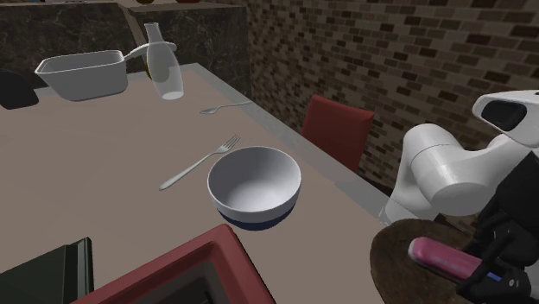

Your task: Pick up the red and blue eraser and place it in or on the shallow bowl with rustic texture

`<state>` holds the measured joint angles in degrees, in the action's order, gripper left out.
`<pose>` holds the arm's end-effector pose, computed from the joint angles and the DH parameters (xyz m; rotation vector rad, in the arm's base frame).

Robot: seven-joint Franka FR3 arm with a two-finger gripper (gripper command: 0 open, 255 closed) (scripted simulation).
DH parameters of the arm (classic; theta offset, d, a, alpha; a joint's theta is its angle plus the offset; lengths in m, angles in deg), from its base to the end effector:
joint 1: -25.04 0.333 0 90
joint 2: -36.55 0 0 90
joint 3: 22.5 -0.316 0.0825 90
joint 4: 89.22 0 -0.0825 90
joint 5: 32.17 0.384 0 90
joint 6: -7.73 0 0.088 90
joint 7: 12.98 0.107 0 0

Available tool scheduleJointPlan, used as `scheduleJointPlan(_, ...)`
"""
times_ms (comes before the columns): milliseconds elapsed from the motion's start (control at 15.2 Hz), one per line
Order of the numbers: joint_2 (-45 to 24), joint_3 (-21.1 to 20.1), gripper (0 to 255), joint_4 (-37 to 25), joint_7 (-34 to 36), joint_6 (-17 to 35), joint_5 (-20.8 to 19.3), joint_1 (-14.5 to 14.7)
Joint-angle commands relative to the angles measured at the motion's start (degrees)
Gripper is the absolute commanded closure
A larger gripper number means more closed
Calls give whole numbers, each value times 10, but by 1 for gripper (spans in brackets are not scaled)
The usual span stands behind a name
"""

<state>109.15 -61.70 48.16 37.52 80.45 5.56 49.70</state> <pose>-0.0427 0.3004 0.5494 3.1157 0.0080 0.0074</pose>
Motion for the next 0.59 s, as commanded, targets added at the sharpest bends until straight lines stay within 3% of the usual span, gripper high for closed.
scheduleJointPlan(0, 10, -8, 255, 19, -1, 10, 8, 5)
scheduleJointPlan(528, 12, -12, 255, 28, 0, 17, 12, 9)
